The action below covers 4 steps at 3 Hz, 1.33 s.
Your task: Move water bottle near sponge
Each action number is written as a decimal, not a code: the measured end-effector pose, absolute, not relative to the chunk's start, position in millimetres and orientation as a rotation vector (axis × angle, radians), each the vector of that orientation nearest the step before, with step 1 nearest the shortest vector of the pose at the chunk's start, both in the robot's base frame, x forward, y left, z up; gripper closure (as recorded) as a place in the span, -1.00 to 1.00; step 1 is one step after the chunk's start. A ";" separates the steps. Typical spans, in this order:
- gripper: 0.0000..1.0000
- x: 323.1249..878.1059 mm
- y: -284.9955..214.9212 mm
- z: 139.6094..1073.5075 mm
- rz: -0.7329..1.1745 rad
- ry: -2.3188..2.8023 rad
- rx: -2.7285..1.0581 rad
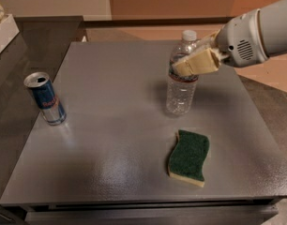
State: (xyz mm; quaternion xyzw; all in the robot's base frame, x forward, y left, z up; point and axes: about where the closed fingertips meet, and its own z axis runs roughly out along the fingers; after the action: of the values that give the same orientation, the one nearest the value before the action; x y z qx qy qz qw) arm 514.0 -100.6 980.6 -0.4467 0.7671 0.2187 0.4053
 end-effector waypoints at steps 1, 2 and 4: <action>1.00 495.4 -105.7 975.5 0.539 1.941 -1.128; 1.00 483.5 -107.6 971.2 0.512 1.937 -1.117; 0.05 474.0 -106.8 966.9 0.455 1.906 -1.102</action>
Offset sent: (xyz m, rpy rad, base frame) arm -0.0422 -0.0145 -0.0182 -0.0192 -0.0353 -0.0510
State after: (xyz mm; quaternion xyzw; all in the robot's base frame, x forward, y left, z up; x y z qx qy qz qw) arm 474.0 -106.8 966.9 -0.4421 0.7647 0.1825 0.4319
